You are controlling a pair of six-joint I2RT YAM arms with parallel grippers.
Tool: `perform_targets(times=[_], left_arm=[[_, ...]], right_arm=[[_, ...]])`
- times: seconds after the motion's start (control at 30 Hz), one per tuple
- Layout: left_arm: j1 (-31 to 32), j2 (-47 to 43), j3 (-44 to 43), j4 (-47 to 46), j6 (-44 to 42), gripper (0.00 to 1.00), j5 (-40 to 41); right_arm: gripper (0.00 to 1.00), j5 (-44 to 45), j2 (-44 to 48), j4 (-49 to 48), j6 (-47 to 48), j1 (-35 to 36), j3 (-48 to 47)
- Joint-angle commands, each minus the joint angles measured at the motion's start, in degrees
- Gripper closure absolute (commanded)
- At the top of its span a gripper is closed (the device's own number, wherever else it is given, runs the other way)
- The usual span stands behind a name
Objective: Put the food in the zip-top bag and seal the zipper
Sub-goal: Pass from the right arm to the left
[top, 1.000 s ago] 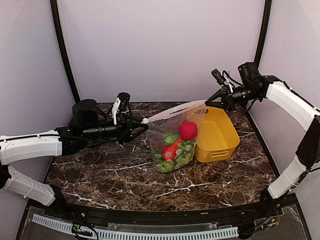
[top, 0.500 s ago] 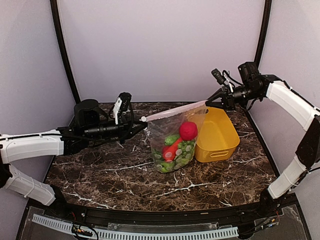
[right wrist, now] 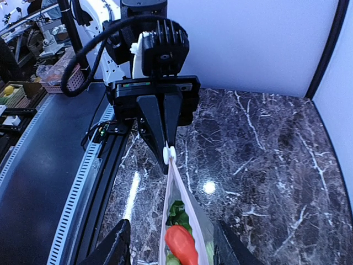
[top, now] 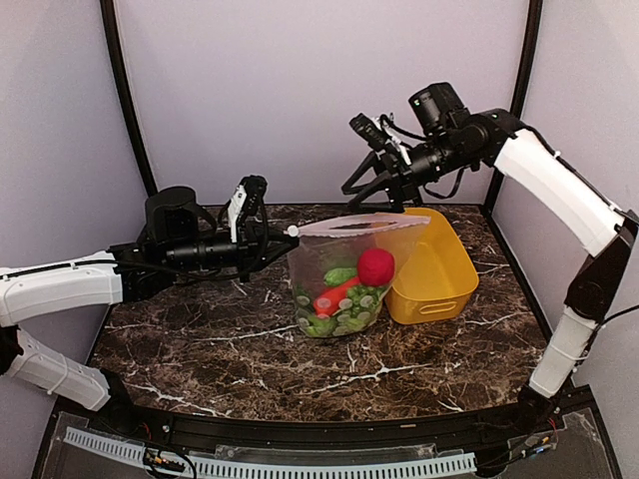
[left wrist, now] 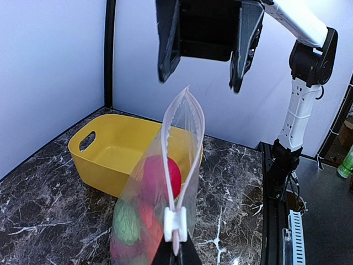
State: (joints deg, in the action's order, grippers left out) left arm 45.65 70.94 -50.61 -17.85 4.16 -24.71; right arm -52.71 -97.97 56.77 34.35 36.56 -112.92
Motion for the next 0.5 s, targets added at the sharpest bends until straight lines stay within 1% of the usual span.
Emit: perform_targets(times=[0.0,0.13,0.3,0.4,0.47], left_arm=[[0.8,-0.3,-2.0,0.9,-2.2,0.99,-1.2],[0.9,-0.4,-1.8,1.0,-2.3,0.99,-1.4],[0.9,-0.5,-1.5,0.6,-2.3,0.99,-1.4],[1.0,-0.6,-1.3,0.4,-2.2,0.99,-1.5],[0.9,-0.5,-1.3,0.5,-2.2,0.99,-1.5]], right_arm=[[0.51,2.1,-5.9,1.8,-3.0,5.3,-4.3],[0.52,3.1,-7.8,0.1,-3.6,8.4,-5.7],[0.52,3.6,-10.2,-0.2,-3.4,9.9,-7.2],[0.53,3.6,-11.0,-0.4,-3.5,10.3,-7.6],[0.56,3.8,-11.2,-0.8,-3.8,10.7,-7.6]])
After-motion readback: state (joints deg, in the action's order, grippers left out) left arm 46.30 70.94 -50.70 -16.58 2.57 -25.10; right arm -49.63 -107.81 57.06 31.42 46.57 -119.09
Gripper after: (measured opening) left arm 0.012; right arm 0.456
